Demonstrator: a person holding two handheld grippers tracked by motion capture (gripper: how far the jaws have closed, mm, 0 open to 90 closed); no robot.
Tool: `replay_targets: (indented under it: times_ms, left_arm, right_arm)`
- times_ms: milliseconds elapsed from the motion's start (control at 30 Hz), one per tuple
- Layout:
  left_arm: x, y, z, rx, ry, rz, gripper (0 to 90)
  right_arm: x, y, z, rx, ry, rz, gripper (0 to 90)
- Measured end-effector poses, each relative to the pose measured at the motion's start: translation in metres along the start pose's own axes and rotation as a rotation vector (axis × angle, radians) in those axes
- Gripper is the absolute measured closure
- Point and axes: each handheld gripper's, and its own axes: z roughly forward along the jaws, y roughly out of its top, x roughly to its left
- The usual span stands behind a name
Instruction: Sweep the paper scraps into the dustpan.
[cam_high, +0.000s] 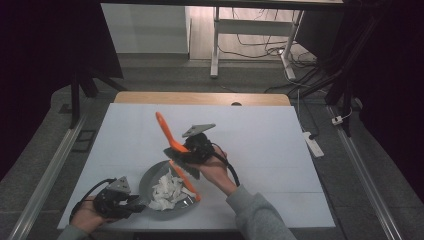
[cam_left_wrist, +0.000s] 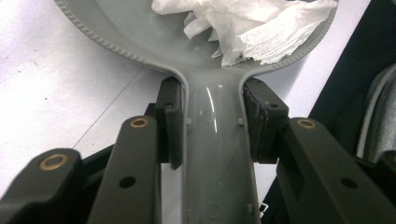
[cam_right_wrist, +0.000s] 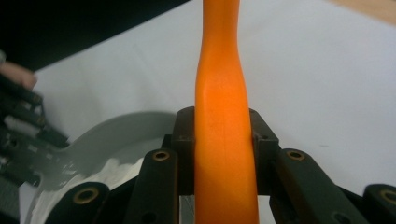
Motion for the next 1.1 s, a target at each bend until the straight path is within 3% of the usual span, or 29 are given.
replay_targets:
  times_ms: [133,233,267,367,400,467,567,600,633,667,700,767,867,933,1000,1033,1100]
  left_arm:
    - [0.000,0.000,0.000,0.001,0.001,0.000,61.5]
    - [0.000,0.000,0.000,-0.001,0.001,-0.002,61.5]
    - [0.000,0.000,0.000,-0.001,0.001,-0.002,61.5]
    - [0.000,0.000,0.001,-0.001,0.002,-0.004,61.5]
    - [0.000,0.000,0.001,-0.001,0.002,-0.004,61.5]
    - [0.000,0.000,0.001,0.000,0.002,-0.004,61.5]
    - [0.000,0.000,0.001,-0.001,0.002,-0.005,61.5]
    - [0.000,0.000,0.001,-0.001,0.001,-0.005,61.5]
    - [0.001,0.000,0.001,-0.001,0.001,-0.005,61.5]
    - [0.001,0.000,0.001,-0.001,0.000,-0.005,61.5]
    - [0.001,0.000,0.001,-0.001,0.000,-0.004,61.5]
    - [0.001,0.000,0.001,-0.001,0.000,-0.004,61.5]
    - [0.001,0.000,0.001,0.000,-0.002,-0.003,61.5]
    - [0.001,0.000,0.001,0.000,-0.001,-0.003,61.5]
    - [0.001,0.000,0.001,-0.001,-0.001,-0.004,61.5]
    - [0.001,0.000,0.001,-0.001,-0.001,-0.004,61.5]
    - [0.001,0.000,0.001,-0.001,0.000,-0.004,61.5]
  right_arm:
    - [-0.025,0.001,-0.013,-0.012,-0.056,0.041,70.4]
    - [-0.031,-0.002,-0.013,0.003,-0.046,0.066,70.4]
    - [-0.030,-0.006,-0.011,0.021,-0.002,0.092,70.4]
    - [-0.022,-0.010,-0.008,0.059,0.023,0.057,70.4]
    - [-0.015,-0.013,-0.003,0.083,0.014,0.023,70.4]
    - [-0.014,-0.017,0.002,0.098,-0.003,0.013,70.4]
    - [-0.020,-0.018,0.004,0.091,-0.014,0.034,70.4]
    - [-0.028,-0.018,0.003,0.076,-0.039,0.056,70.4]
    - [-0.032,-0.018,0.003,0.077,-0.075,0.048,70.4]
    - [-0.032,-0.018,0.003,0.077,-0.075,0.048,70.4]
    - [-0.042,-0.019,0.007,0.100,-0.155,0.045,70.4]
    - [-0.052,-0.023,0.012,0.127,-0.199,0.056,70.4]
    - [-0.057,-0.026,0.020,0.165,-0.217,0.062,70.5]
    - [-0.056,-0.026,0.022,0.169,-0.210,0.063,70.5]
    - [-0.042,-0.024,0.029,0.182,-0.177,0.040,70.5]
    - [-0.042,-0.024,0.029,0.182,-0.177,0.040,70.5]
    - [-0.019,-0.025,0.035,0.204,-0.138,-0.010,70.5]
